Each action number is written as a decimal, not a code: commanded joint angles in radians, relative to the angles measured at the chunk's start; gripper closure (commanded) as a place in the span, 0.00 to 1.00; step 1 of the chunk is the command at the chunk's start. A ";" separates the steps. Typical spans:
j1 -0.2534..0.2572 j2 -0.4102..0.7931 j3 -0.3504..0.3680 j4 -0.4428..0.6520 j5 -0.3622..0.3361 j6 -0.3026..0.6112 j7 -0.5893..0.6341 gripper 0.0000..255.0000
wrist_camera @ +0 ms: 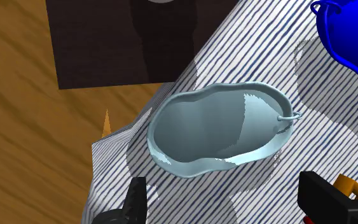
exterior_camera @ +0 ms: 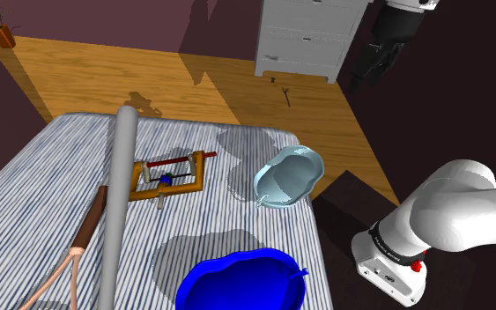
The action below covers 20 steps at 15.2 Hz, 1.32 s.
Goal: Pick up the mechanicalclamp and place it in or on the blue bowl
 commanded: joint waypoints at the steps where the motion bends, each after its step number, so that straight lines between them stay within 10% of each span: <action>1: 0.000 0.000 0.000 0.000 0.000 0.000 0.000 0.00; 20: 0.090 0.413 0.333 -0.026 0.115 0.477 0.299 0.00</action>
